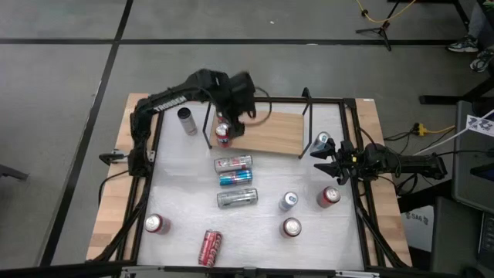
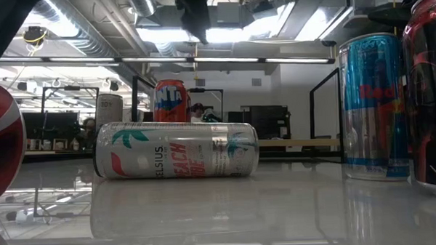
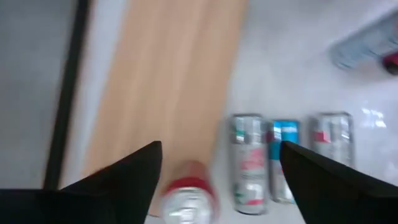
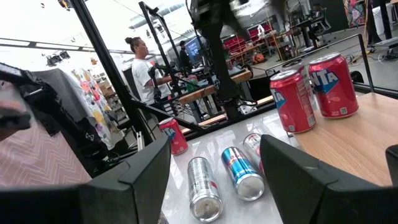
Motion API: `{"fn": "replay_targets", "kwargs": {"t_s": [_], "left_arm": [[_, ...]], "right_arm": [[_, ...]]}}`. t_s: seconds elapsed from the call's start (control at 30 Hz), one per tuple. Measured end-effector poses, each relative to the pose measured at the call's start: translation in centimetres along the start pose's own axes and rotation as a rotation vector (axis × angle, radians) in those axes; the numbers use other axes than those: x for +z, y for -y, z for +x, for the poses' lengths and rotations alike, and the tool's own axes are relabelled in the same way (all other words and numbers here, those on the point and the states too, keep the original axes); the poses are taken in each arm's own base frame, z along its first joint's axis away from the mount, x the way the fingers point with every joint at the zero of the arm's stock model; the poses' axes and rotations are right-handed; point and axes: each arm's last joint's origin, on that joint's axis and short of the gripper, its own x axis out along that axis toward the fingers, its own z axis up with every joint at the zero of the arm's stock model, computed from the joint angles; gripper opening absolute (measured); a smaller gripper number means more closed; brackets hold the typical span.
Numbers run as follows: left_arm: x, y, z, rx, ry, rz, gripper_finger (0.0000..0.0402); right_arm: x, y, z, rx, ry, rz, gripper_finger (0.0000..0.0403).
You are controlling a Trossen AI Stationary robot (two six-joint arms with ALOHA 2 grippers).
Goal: Place canned beverage on shelf
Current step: Adjust the red soda cans on the shelf
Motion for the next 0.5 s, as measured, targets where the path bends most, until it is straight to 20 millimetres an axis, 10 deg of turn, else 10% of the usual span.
{"fn": "replay_targets", "kwargs": {"t_s": [0.5], "left_arm": [[-2.4,10.3,4.8,0.193,-0.197,-0.044,0.0185]], "right_arm": [[0.0,0.0,0.0,0.0,0.001,0.0,0.0239]]}}
